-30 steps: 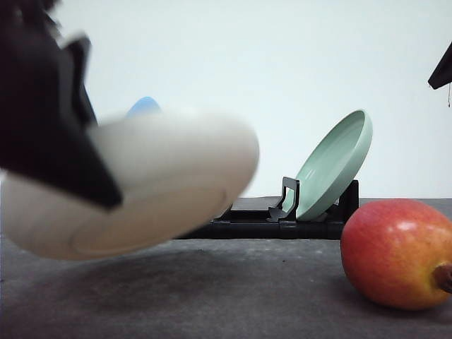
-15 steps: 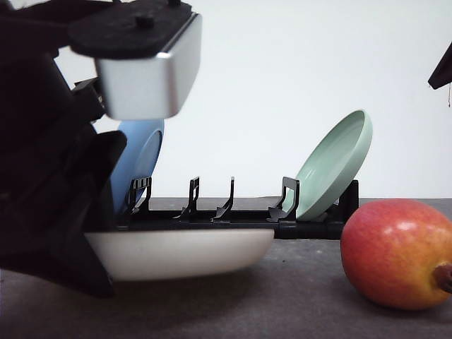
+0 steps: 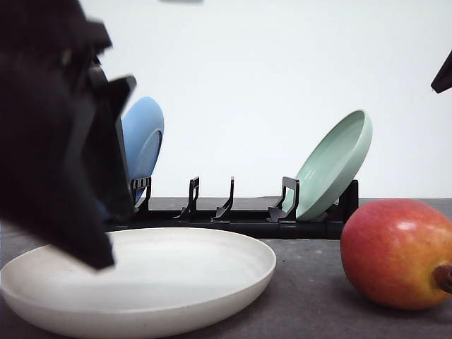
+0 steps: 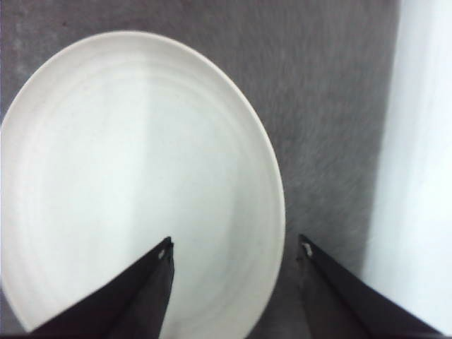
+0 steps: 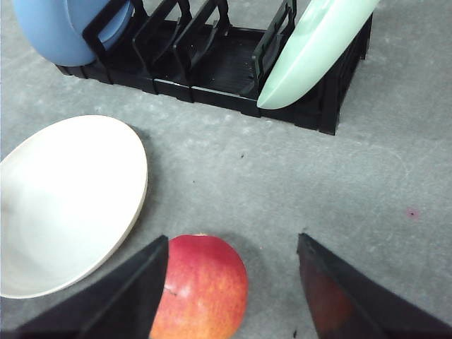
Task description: Place pomegranate in white plate
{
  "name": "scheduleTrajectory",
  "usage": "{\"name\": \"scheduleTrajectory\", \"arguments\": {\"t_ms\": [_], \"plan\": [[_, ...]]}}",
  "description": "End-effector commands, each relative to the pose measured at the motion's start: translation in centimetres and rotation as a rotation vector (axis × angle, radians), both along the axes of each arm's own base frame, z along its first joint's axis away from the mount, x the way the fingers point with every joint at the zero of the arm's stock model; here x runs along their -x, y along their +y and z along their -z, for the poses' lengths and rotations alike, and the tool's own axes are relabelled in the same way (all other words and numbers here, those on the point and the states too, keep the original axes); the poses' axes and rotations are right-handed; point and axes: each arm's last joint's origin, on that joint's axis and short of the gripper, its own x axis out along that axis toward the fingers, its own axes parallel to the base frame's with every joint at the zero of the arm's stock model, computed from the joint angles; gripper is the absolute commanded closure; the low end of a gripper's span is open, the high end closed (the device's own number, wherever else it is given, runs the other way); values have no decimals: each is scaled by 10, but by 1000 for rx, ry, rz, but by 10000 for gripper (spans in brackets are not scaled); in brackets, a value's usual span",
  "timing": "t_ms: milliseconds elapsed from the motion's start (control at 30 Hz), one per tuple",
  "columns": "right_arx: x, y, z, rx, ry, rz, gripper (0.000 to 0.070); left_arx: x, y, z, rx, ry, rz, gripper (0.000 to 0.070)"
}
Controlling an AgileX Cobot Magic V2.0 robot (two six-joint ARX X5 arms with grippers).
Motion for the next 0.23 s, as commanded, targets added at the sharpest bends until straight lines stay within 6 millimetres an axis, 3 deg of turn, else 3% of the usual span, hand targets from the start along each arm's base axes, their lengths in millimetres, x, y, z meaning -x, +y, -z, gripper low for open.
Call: {"name": "scheduleTrajectory", "arguments": {"t_ms": [0,200], "plan": [[-1,1,-5,3,-23,-10,331,-3,0,-9,90,88,-71,373],[0,1,-5,4,-19,-10,331,-28,33,-31,272,177,-350,375]]}}
